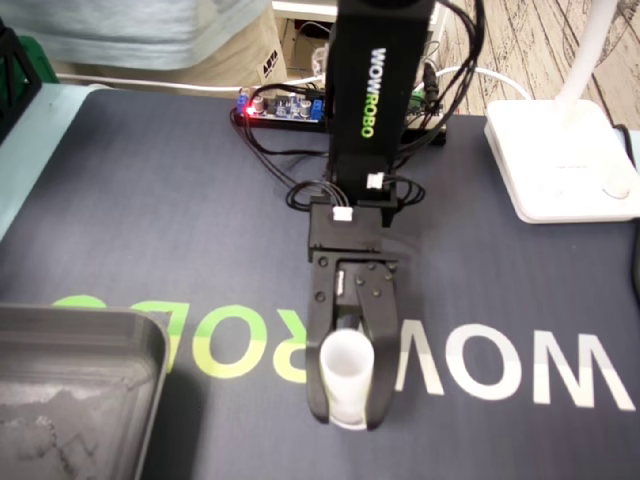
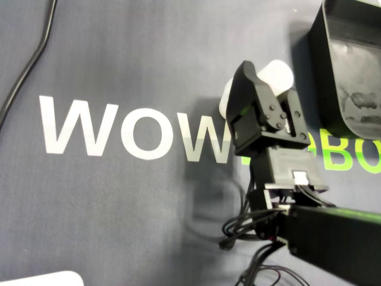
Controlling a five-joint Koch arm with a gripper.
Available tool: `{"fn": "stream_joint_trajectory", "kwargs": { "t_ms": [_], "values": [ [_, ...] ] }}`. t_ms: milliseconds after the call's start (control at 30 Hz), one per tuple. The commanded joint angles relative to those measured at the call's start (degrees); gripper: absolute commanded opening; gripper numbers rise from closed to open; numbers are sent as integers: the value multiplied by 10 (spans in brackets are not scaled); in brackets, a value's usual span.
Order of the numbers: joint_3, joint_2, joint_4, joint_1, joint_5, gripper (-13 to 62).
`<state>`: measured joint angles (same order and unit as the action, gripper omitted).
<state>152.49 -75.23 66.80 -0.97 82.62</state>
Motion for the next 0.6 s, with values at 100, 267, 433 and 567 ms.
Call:
{"fn": "stream_joint_trajectory", "kwargs": {
  "t_ms": [100, 267, 433, 567],
  "values": [
    [-19, -5, 41, -9, -17, 28],
    [-35, -31, 31, -8, -25, 28],
    [-67, -108, -56, -4, -68, 28],
    [-120, -169, -154, 6, -111, 28]
  ]
}}
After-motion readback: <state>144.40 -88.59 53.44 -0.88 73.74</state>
